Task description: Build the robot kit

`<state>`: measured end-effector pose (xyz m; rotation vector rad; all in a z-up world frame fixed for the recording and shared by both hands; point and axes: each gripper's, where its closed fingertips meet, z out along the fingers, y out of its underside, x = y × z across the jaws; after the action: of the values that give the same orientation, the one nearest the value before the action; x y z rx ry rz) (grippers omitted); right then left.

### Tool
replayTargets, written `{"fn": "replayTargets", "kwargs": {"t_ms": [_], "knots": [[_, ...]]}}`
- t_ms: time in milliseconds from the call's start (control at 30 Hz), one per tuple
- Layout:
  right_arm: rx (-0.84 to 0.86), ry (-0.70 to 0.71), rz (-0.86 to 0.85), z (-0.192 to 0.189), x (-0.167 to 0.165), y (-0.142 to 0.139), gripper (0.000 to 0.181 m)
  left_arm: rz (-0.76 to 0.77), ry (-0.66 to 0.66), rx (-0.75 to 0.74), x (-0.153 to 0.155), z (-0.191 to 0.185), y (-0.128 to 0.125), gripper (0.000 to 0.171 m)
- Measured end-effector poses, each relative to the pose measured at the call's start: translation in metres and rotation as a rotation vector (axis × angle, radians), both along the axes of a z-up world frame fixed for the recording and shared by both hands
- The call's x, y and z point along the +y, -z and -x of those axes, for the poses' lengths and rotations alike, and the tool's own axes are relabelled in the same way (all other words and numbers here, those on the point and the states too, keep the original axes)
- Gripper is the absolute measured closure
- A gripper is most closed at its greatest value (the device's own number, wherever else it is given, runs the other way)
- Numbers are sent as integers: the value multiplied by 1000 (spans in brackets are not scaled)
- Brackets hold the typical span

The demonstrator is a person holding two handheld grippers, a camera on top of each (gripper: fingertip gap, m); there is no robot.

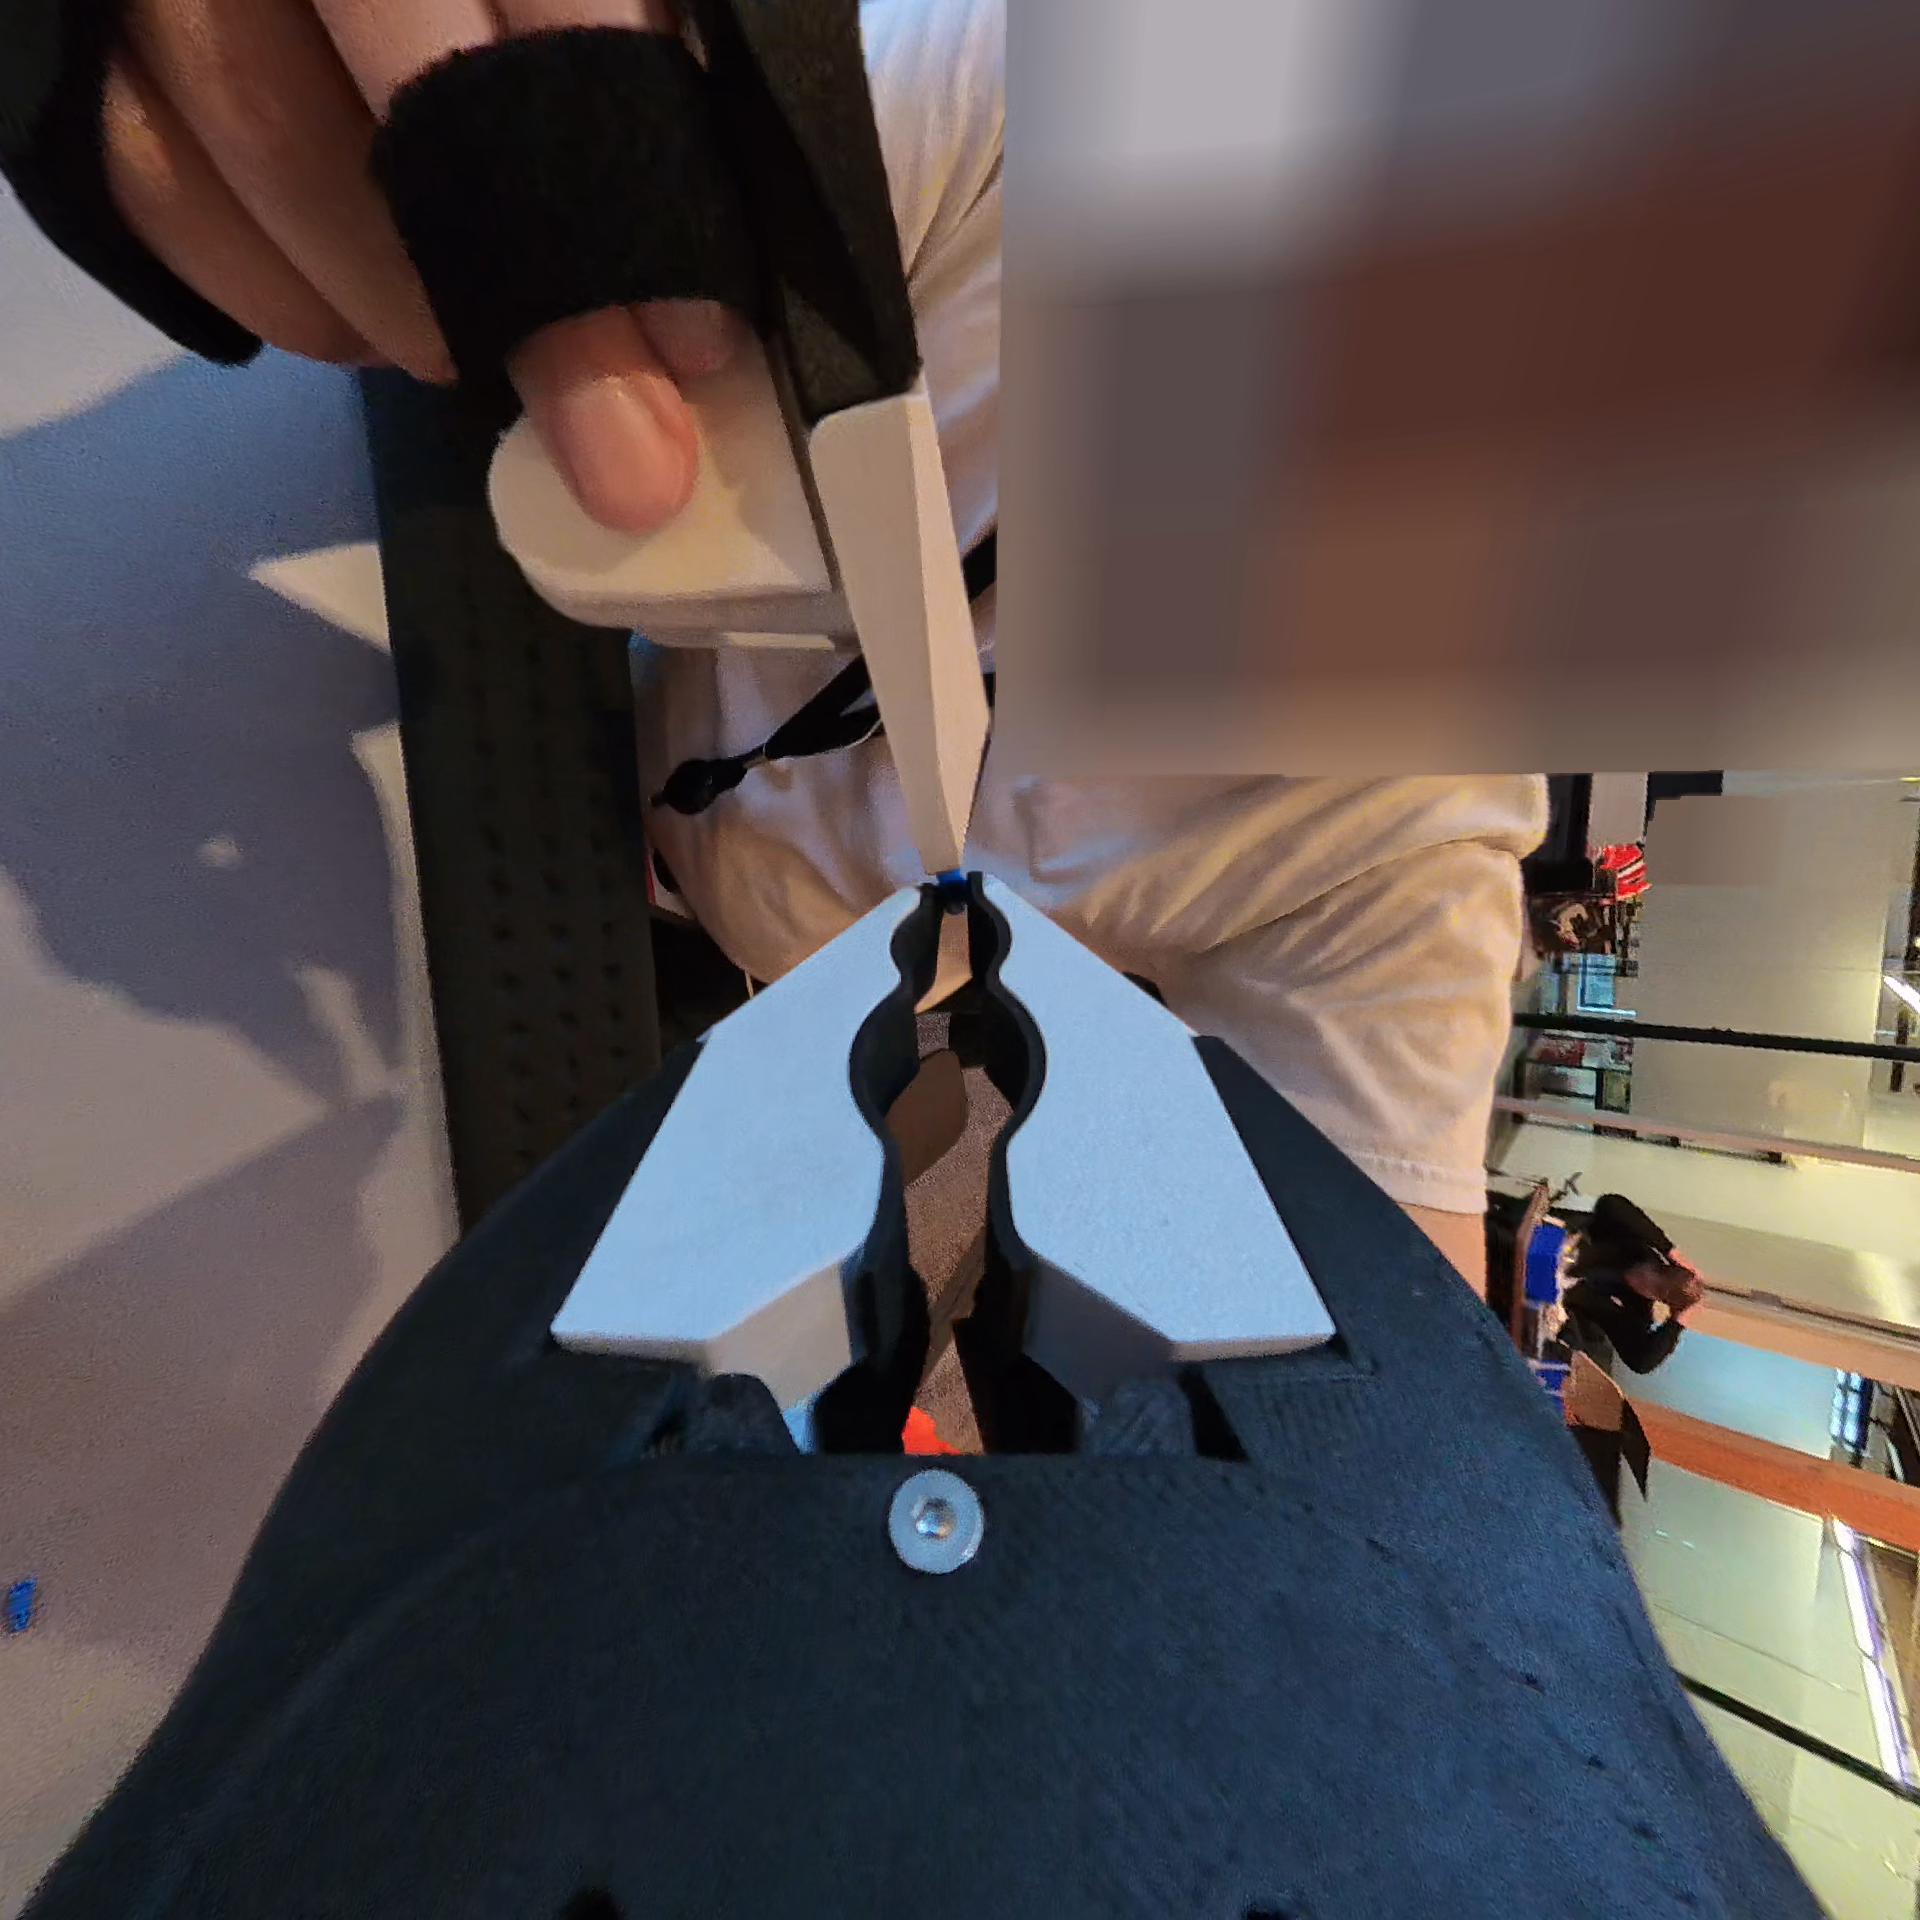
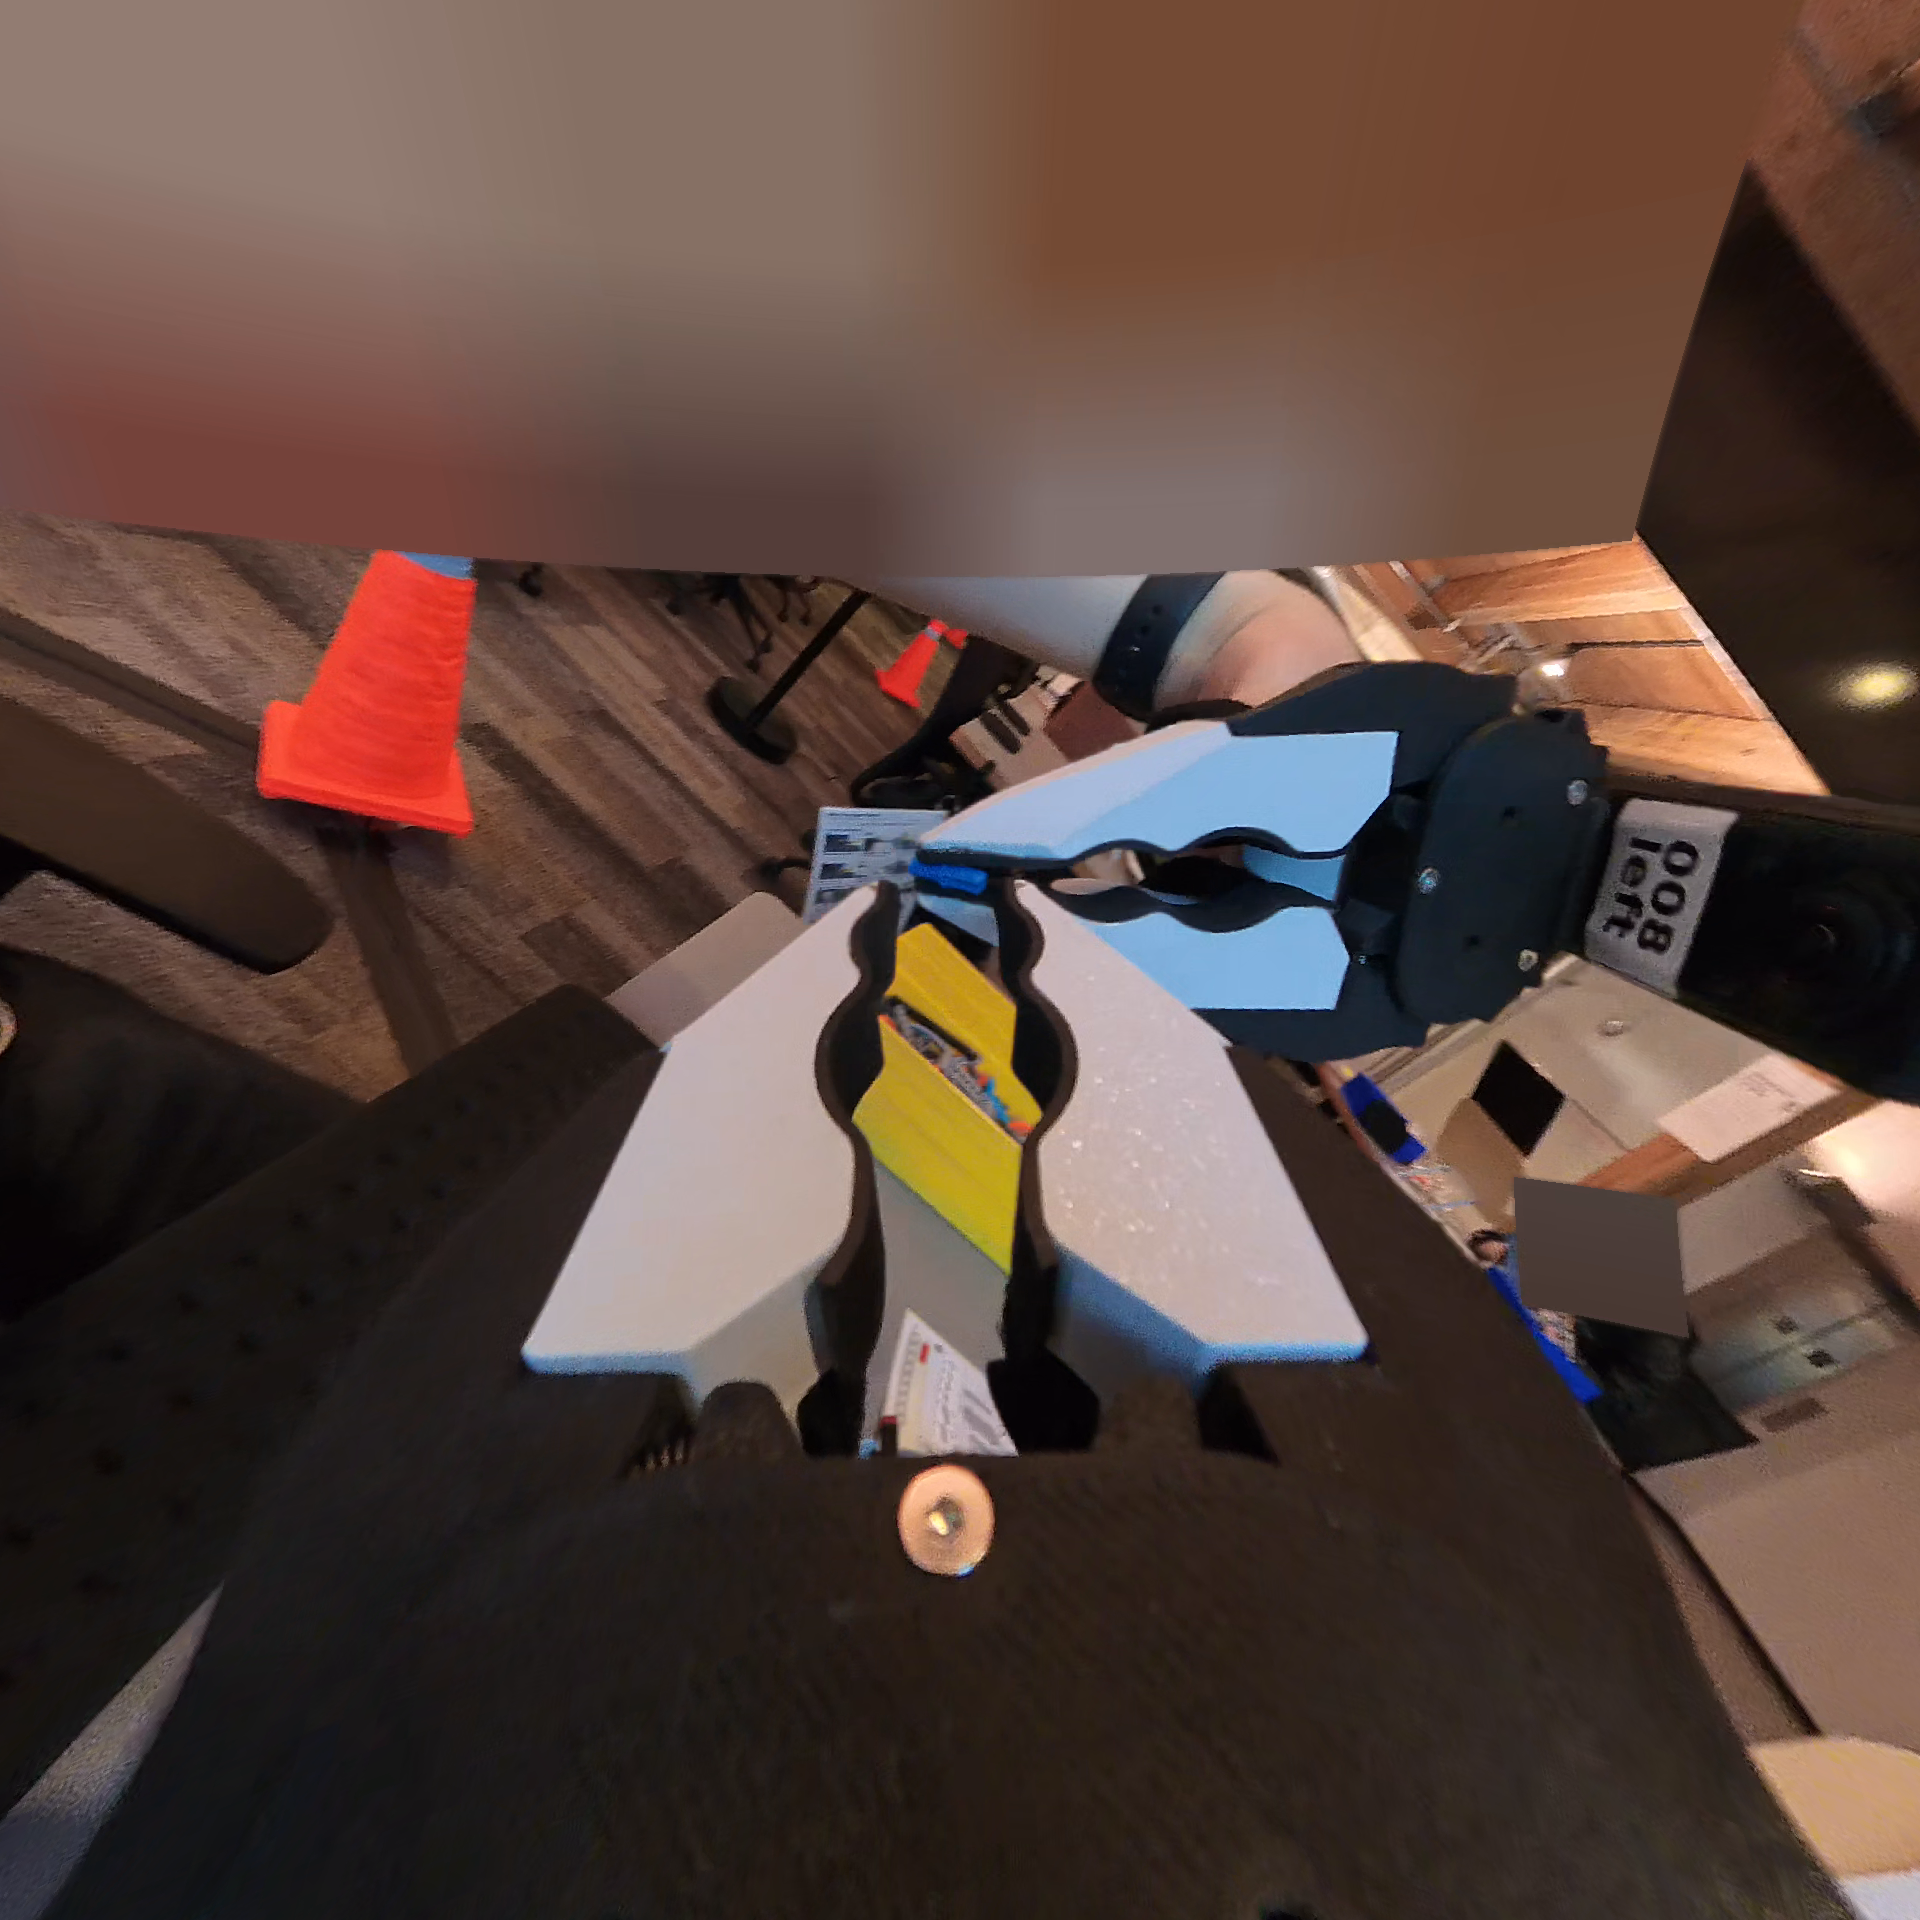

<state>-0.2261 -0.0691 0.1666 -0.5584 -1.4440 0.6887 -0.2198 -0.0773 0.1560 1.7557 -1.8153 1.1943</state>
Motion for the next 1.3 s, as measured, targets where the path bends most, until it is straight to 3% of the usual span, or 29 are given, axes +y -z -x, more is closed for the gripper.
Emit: {"fn": "replayTargets", "kwargs": {"t_ms": [133, 600, 800, 900, 1300], "knots": [[92, 39, -4, -8, 2, -18, 163, -18, -7, 3, 5, -8, -13, 168], [144, 82, -16, -28, 5, -30, 165, -67, -16, -10, 8, -31, -29, 168], [154, 80, -23, -38, 5, -32, 174, -79, -26, -16, 10, -35, -32, 168], [185, 99, -25, -44, 8, -37, 167, -80, -16, 21, 8, -31, -28, 168], [107, 40, -5, -37, 5, -22, 165, -84, 17, 43, 4, -37, -21, 168]]}}
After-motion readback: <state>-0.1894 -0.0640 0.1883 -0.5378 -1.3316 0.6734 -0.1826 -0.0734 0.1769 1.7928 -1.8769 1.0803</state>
